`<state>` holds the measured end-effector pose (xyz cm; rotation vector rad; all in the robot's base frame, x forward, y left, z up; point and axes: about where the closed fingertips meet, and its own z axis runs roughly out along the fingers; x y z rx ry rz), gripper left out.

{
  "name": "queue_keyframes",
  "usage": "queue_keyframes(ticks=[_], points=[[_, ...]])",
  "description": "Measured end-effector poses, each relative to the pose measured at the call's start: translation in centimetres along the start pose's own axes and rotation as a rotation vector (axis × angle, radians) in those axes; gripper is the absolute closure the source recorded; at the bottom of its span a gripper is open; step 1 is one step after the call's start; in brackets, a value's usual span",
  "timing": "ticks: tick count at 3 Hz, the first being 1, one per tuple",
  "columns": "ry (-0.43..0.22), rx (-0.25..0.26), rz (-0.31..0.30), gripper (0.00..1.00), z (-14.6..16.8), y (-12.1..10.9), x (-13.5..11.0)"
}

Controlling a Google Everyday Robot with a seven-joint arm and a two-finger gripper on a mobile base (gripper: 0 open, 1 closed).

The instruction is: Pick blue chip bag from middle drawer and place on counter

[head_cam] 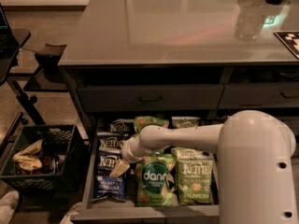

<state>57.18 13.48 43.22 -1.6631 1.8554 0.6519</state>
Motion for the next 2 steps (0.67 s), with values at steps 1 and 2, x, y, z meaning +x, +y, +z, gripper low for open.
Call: queue_keyframes(ticks=[1,2], points=[[0.000,0.000,0.000,0.42,0.00,0.00,0.00],[0.000,0.000,0.000,0.66,0.01,0.01,0.00]])
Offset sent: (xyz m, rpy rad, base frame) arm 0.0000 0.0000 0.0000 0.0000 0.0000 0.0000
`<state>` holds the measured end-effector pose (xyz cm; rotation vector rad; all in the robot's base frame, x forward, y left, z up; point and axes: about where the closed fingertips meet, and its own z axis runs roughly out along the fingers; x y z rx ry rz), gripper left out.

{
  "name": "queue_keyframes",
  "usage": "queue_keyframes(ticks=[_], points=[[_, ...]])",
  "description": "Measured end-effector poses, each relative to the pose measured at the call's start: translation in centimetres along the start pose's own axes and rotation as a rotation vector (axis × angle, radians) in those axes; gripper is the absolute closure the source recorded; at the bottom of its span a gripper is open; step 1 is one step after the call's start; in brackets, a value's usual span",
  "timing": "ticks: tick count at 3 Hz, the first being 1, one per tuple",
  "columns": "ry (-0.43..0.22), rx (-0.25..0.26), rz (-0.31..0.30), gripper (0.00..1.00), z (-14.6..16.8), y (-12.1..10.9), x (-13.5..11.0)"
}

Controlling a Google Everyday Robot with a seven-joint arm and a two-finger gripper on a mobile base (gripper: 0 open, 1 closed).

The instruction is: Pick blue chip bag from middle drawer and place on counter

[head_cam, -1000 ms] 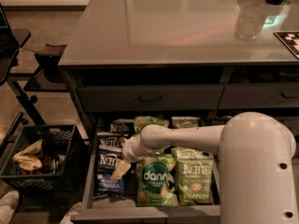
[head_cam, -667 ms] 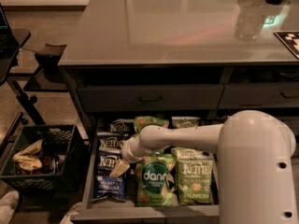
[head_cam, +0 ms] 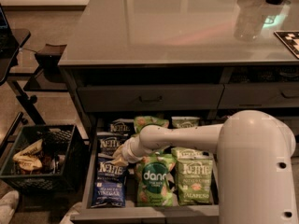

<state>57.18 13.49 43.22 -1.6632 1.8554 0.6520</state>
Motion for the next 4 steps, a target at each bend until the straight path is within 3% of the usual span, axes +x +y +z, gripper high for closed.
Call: queue_keyframes(ticks=[1,2,3,4], points=[[0.000,0.000,0.000,0.89,0.0,0.0,0.0],[0.000,0.000,0.000,1.00,0.0,0.0,0.0],[0.000,0.000,0.000,1.00,0.0,0.0,0.0],[-0.056,-0.032,-0.022,1.00,-2.1,1.1,-0.9]])
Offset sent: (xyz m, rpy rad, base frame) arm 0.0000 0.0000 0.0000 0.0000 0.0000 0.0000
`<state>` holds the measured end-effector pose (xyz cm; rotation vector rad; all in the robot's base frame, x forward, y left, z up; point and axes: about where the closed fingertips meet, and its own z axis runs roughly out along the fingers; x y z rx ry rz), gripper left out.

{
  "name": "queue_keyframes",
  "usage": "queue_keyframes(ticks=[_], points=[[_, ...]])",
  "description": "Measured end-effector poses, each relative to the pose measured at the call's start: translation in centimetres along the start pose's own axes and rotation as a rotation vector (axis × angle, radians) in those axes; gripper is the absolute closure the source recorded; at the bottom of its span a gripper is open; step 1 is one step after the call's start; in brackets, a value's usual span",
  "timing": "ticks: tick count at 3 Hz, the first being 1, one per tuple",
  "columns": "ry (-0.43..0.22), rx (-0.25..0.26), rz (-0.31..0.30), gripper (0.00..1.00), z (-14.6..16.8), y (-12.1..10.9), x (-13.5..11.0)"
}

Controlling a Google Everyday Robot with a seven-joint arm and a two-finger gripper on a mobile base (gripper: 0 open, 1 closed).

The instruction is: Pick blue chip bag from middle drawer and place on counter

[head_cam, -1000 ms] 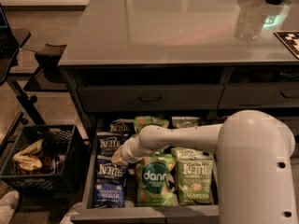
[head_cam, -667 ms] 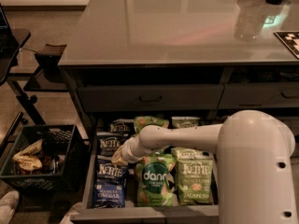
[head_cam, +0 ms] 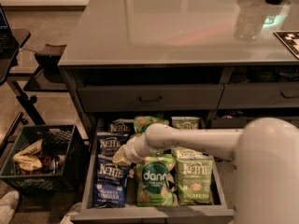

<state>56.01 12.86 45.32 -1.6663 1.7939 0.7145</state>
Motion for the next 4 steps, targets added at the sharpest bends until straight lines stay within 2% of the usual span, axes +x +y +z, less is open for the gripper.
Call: queue_keyframes(ticks=[1,2,4], points=[[-0.098,-0.018,-0.070,1.00,-5.3,1.1,-3.0],[-0.187,-0.002,-0.115,1.00,-10.6,1.1,-4.8],[-0.304,0.107,-0.110,1.00,-20.0,0.4,-4.6]])
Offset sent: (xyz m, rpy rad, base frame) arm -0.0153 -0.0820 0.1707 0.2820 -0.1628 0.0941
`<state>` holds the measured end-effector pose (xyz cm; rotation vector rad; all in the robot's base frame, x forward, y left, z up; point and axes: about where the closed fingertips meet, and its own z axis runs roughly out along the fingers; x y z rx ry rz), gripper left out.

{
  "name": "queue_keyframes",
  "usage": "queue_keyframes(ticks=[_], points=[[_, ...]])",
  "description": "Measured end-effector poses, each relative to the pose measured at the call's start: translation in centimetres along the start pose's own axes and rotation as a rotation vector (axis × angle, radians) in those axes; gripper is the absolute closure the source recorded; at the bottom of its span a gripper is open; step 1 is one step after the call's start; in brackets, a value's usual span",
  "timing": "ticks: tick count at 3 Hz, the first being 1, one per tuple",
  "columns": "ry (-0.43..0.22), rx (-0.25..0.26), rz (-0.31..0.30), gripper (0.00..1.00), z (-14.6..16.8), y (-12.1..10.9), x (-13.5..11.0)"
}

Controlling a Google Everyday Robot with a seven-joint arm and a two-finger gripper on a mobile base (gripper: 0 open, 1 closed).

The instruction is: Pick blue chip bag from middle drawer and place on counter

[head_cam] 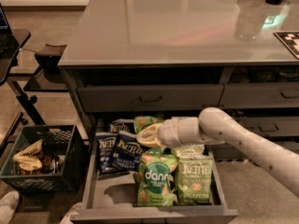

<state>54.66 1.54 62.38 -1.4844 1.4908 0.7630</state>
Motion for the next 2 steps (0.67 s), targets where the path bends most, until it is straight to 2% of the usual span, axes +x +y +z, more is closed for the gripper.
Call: queue_keyframes(ticks=[1,2], points=[[-0.001,0.050,-0.061,1.00,-4.97,-1.25,-4.78],[-0.001,0.050,-0.061,1.00,-4.97,-1.25,-4.78]])
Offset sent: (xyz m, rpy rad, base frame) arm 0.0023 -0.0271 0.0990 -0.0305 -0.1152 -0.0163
